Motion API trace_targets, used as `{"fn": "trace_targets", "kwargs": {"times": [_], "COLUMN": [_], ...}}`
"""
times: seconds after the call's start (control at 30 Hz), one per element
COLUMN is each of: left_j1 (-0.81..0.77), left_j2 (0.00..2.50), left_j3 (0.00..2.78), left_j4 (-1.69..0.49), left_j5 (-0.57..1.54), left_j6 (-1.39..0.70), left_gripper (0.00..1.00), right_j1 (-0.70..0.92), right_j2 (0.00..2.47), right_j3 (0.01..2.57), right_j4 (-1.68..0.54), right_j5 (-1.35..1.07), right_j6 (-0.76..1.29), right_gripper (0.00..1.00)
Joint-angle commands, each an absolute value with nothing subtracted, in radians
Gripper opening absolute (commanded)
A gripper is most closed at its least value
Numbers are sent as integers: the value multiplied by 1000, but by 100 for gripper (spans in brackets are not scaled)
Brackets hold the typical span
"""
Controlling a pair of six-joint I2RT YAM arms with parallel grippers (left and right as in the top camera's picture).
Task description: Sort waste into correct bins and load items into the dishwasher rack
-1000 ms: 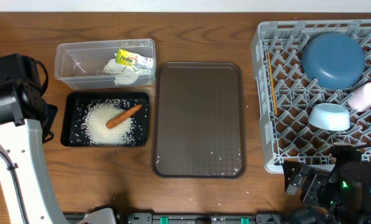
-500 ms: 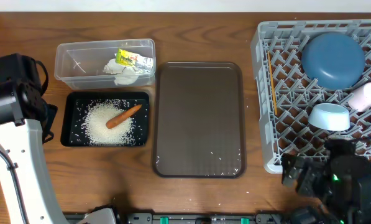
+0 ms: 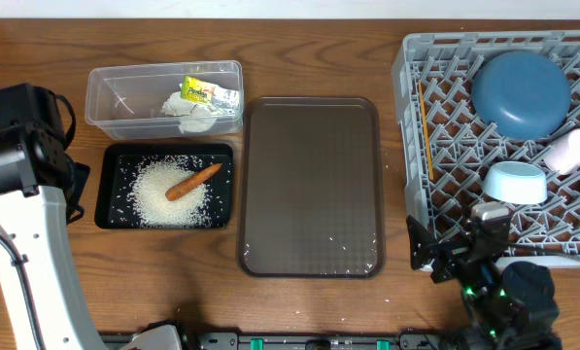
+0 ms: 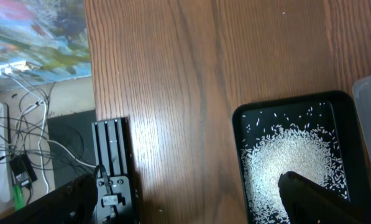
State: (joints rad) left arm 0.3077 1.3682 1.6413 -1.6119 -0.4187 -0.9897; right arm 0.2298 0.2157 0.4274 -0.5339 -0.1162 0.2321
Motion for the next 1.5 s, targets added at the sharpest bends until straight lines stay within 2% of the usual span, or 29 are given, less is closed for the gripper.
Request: {"fn": "trace_targets", "kwargs": {"times": [0.0,0.5,0.63,1.03,1.17,1.47], "left_j1": [314,314,314,314,314,314], "left_j2": [1368,1368,1368,1368,1368,1368], "left_j3": [1640,1640,1640,1640,1640,1640], "left_j4": [-1689,-1689,-1689,-1689,-1689,-1689], "left_j5": [-435,-435,-435,-435,-435,-435], "left_j6": [-984,-984,-984,-984,-984,-984], "left_gripper": [95,95,95,95,96,96], "right_j1": [189,35,7,-33,-50,-52], "right_j2": [150,45,2,5,5,5], "right_j3": [337,60,3,6,6,6], "right_j4": [-446,-63,-35,-56,-59,-68], "right_j5": [-160,-221,-225,-222,-210,-121], "right_j6": [193,193,191,-113,-90,154], "right_gripper": [99,99,99,99,99,99]}}
